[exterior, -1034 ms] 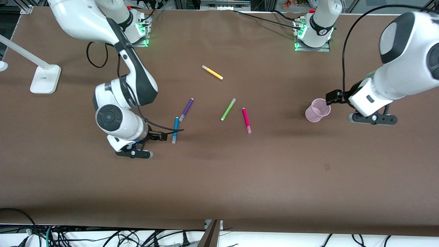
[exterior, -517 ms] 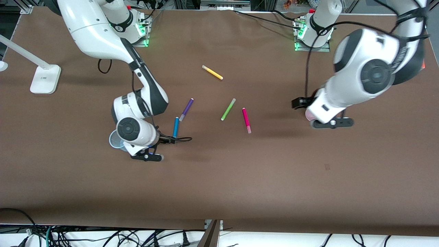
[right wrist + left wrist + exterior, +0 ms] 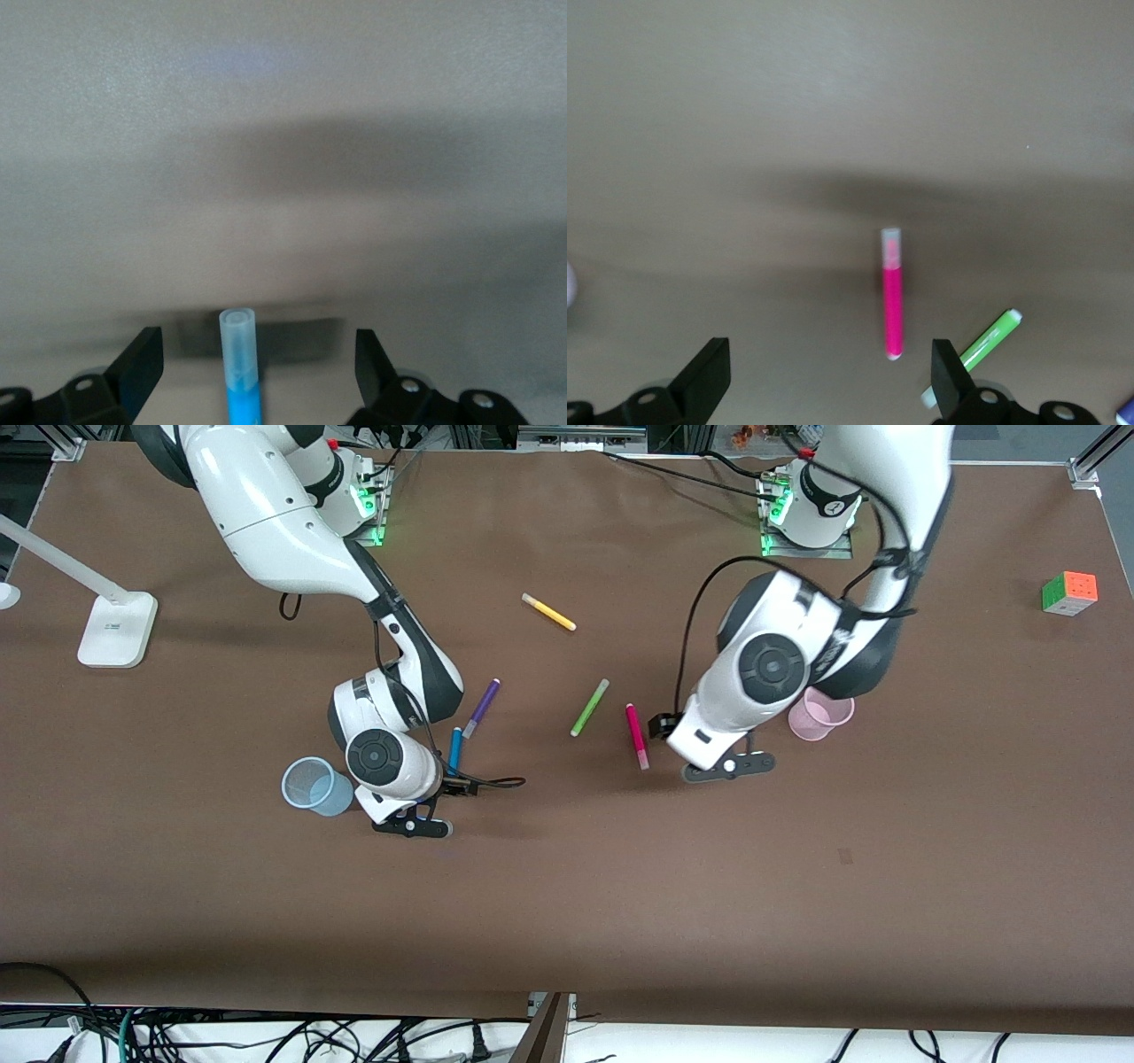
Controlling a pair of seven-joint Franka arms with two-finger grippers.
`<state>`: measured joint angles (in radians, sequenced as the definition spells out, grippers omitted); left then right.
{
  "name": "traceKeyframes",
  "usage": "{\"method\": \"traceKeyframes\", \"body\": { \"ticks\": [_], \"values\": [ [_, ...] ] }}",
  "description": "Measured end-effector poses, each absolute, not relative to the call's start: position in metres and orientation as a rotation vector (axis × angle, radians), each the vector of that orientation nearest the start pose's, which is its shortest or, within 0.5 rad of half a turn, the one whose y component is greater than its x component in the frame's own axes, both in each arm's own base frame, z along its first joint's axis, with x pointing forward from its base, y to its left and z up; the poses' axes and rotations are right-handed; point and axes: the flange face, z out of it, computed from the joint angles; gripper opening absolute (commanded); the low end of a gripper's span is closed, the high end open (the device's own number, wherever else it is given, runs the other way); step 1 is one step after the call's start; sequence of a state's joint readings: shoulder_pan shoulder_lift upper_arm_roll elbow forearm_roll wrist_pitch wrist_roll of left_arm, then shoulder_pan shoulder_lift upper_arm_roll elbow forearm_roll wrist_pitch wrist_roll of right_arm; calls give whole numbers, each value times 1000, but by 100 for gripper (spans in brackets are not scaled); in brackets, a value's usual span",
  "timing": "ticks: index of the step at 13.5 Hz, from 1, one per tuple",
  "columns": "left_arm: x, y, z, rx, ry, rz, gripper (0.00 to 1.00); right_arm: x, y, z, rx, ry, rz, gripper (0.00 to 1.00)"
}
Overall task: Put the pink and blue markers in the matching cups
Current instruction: 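Grasp the blue marker with the right gripper while the left gripper grasps the pink marker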
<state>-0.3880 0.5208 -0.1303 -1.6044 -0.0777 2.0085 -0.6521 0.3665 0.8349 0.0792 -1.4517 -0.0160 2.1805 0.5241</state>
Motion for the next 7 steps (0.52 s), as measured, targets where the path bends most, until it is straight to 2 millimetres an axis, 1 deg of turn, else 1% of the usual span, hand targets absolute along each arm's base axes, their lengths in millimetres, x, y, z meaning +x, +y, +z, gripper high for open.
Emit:
{"method": "traceKeyframes", "body": {
  "ticks": [1,2,3,5,7],
  "values": [
    [587,-338,306,-3167,-317,261,100,644,300,180,-3140,137,178,31],
    [585,-347,293,-3169,-341,252,100,642,302,180,-3140,133,178,22],
    [583,-355,281,-3173,-354,242,100,642,304,180,-3141,131,178,16],
    [581,-364,258,-3180,-363,230,100,641,306,180,-3140,127,175,5],
    [581,-364,240,-3177,-361,225,100,642,307,179,-3136,123,159,0]
  ]
}}
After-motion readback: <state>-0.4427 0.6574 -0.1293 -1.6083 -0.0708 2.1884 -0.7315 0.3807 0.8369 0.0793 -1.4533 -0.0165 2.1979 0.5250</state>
